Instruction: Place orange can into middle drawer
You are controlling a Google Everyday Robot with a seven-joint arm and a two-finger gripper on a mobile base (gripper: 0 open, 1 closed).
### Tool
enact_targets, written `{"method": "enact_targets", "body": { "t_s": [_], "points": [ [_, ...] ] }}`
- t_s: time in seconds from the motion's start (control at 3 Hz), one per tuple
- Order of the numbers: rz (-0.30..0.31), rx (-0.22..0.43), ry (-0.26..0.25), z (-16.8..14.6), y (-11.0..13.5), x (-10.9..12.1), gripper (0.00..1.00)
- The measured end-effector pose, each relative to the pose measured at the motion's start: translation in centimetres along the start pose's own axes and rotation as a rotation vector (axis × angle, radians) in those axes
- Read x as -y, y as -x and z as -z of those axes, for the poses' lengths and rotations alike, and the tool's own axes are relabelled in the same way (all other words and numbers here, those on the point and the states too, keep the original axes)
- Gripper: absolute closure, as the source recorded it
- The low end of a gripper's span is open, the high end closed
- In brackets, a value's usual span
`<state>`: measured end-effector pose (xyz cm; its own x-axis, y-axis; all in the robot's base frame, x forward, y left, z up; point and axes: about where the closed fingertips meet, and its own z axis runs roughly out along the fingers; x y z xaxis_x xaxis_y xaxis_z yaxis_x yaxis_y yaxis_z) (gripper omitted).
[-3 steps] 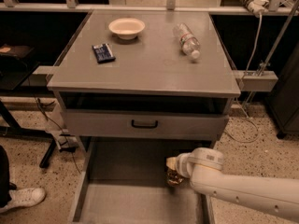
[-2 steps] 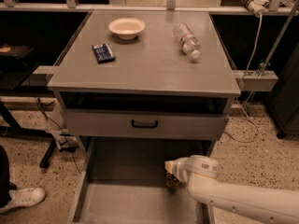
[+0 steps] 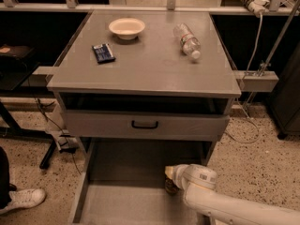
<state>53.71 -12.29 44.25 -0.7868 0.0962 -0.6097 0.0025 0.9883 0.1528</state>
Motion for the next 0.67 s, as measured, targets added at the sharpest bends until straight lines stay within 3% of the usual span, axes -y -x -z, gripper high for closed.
{"method": "enact_targets", "body": {
  "t_s": [0.33, 0.67],
  "points": [
    [-0.05, 0.0, -0.009, 0.02, -0.64, 0.42, 1.0],
    [-0.051, 0.0, -0.009, 0.02, -0.65, 0.42, 0.8]
  ]
}}
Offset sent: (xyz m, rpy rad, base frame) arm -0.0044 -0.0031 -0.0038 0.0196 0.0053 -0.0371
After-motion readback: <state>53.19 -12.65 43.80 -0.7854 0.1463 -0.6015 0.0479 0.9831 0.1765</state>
